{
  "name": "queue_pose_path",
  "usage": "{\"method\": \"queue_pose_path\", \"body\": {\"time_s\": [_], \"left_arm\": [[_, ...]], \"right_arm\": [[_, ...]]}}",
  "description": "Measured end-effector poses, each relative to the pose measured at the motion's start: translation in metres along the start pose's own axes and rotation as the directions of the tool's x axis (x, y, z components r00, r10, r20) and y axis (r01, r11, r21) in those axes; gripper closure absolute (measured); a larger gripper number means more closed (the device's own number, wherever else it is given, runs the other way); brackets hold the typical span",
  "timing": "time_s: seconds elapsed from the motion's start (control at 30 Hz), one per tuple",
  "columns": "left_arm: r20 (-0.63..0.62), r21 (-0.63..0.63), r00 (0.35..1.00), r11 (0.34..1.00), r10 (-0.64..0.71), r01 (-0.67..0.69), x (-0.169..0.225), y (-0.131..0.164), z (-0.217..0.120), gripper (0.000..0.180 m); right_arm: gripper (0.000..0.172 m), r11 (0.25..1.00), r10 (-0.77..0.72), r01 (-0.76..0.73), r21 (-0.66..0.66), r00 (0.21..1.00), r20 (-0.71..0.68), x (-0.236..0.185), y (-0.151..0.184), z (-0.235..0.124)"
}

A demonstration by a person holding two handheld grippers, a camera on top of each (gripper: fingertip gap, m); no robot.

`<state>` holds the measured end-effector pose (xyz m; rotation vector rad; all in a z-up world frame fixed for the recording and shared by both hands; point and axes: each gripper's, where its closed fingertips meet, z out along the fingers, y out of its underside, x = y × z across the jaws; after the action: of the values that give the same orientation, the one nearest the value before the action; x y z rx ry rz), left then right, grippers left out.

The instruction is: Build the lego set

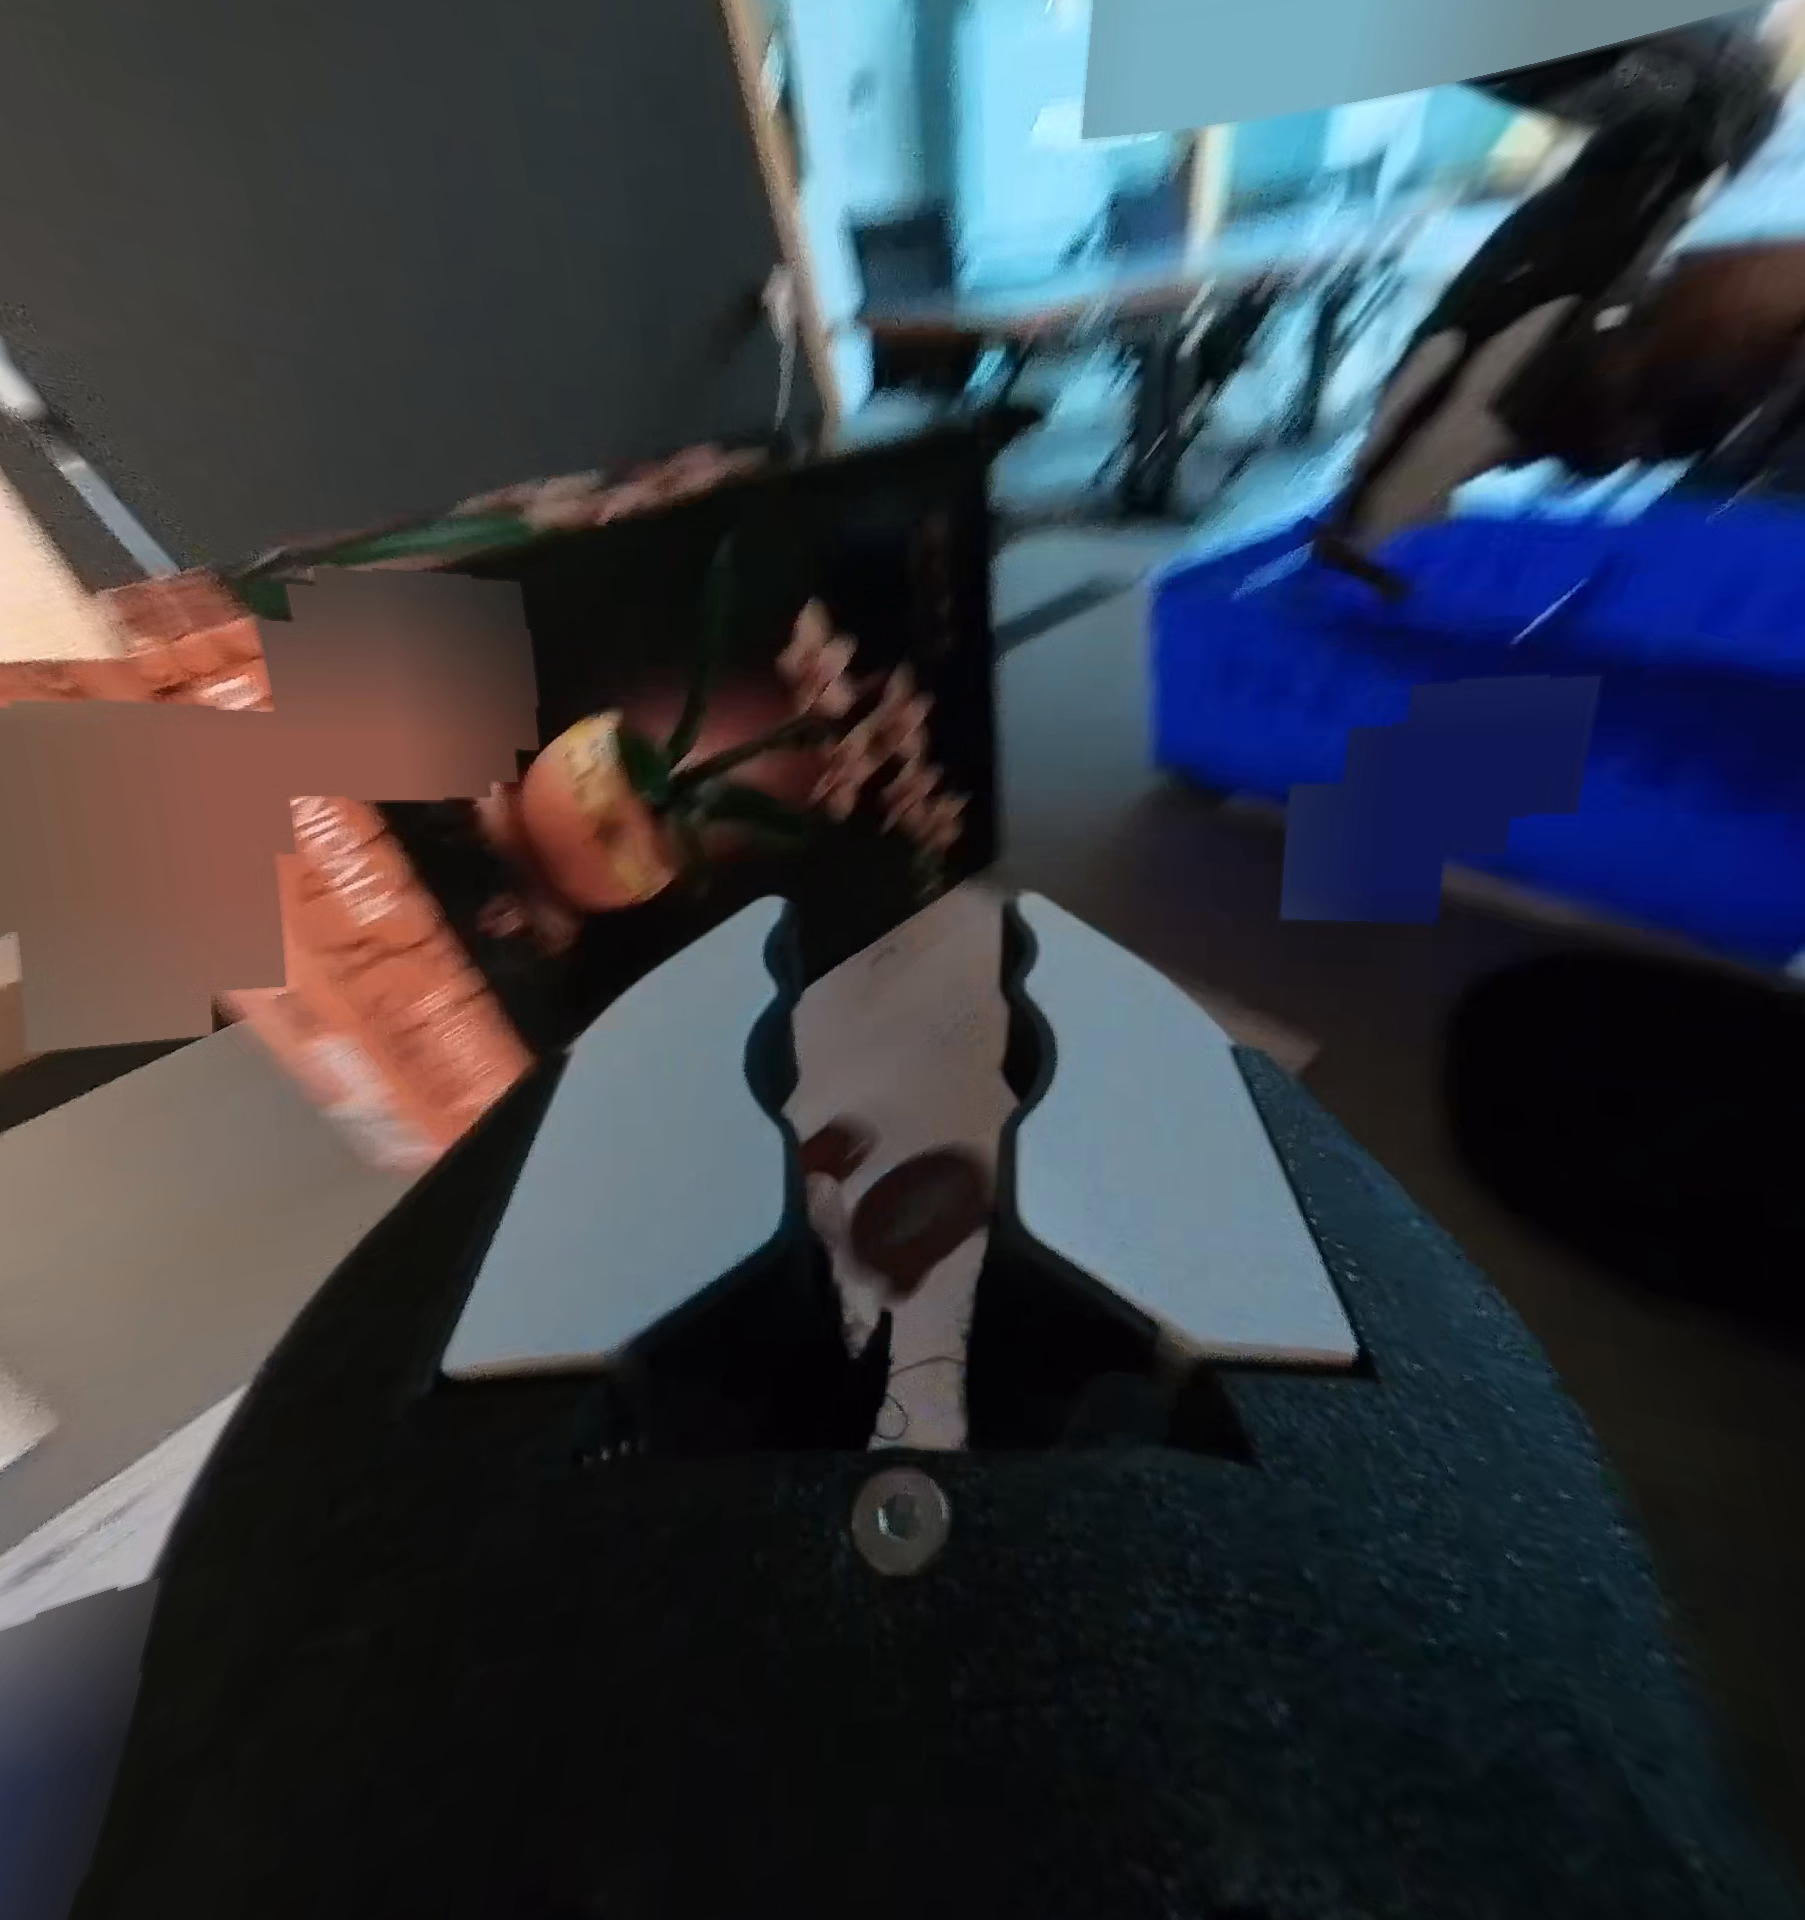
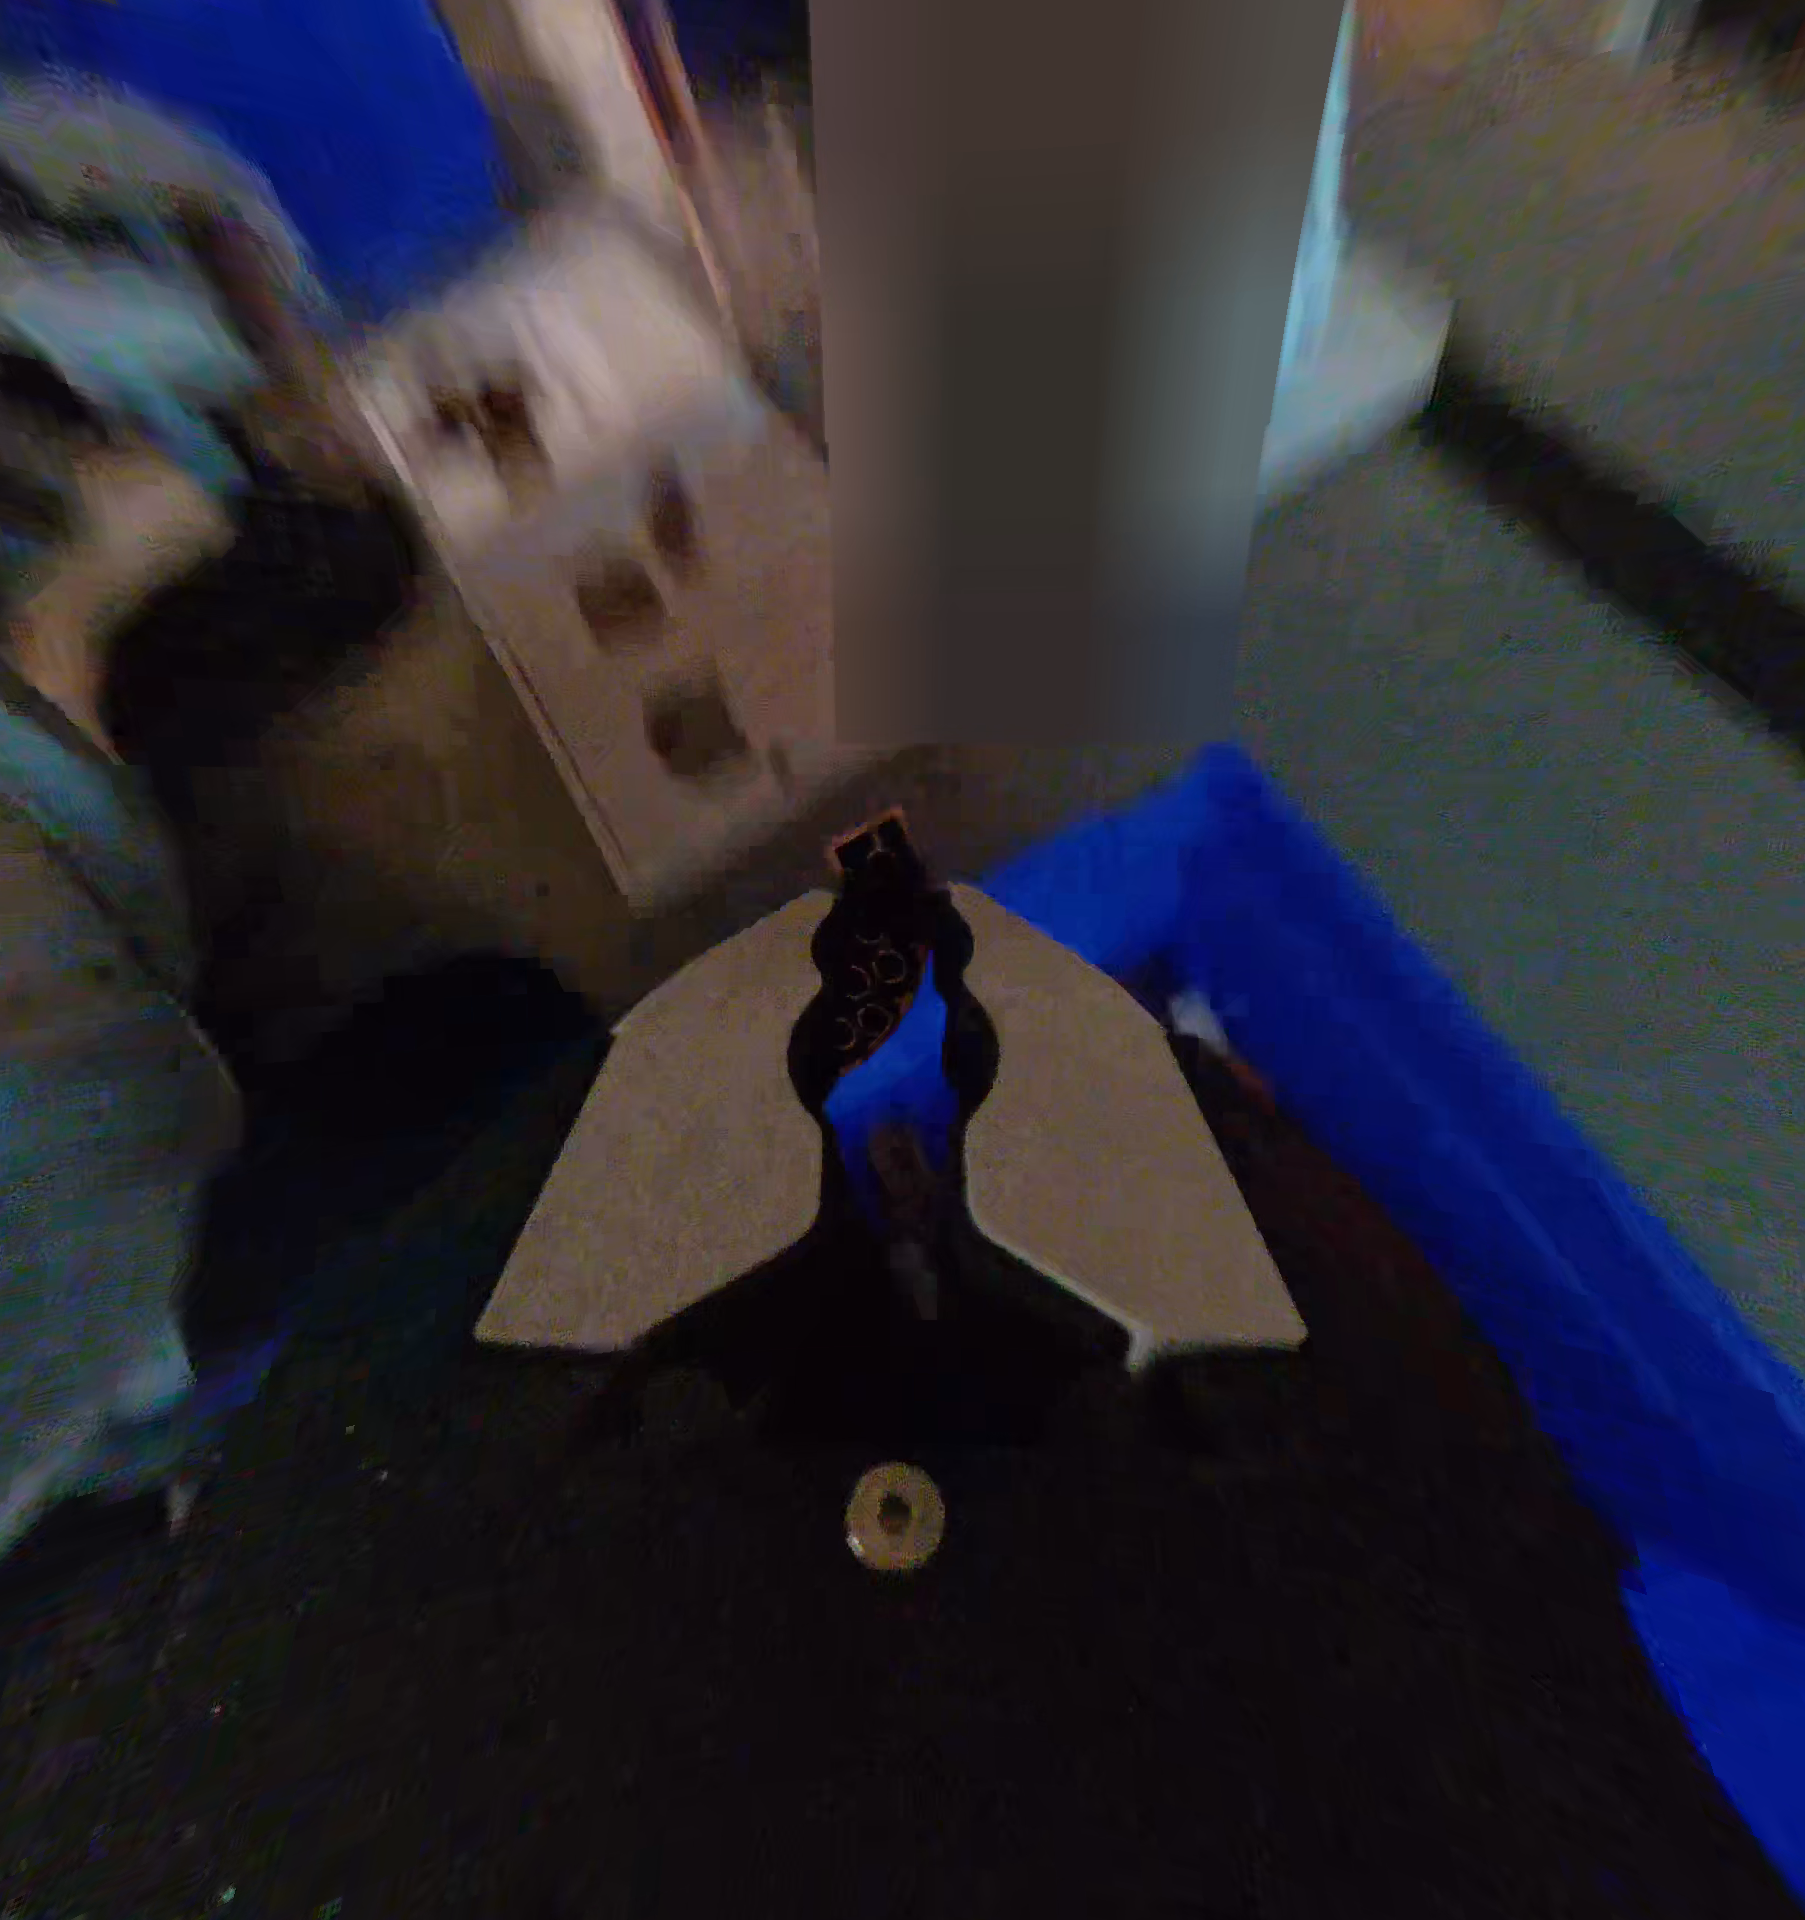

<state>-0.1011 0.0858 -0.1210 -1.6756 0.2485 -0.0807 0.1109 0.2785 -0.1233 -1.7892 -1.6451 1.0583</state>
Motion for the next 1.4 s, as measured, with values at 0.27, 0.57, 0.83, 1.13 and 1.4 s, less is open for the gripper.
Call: {"method": "queue_pose_path", "body": {"time_s": [0.27,0.57,0.83,1.13,1.4], "left_arm": [[-0.607,0.164,0.707,0.813,-0.364,0.559,0.066,-0.079,-0.007,0.135],[-0.807,-0.117,0.302,0.638,-0.508,0.761,0.067,-0.089,-0.068,0.123],[-0.831,-0.118,0.284,0.649,-0.479,0.752,0.059,-0.081,-0.095,0.162],[-0.350,-0.052,0.937,0.999,-0.021,0.003,0.013,-0.006,-0.079,0.163],[-0.308,-0.195,0.925,0.937,0.222,-0.290,0.019,0.026,-0.068,0.162]], "right_arm": [[0.159,0.617,-0.225,-0.081,0.783,0.935,0.274,-0.192,-0.135,-0.003],[0.159,0.451,-0.368,-0.134,0.883,0.873,0.320,-0.276,-0.138,0.084],[0.159,0.488,-0.429,-0.001,0.873,0.870,0.241,-0.300,-0.141,0.124],[0.133,0.876,-0.424,0.389,0.286,0.903,0.070,-0.266,-0.097,0.166],[0.141,0.864,-0.496,0.501,-0.059,0.865,0.082,-0.254,-0.072,0.205]]}}
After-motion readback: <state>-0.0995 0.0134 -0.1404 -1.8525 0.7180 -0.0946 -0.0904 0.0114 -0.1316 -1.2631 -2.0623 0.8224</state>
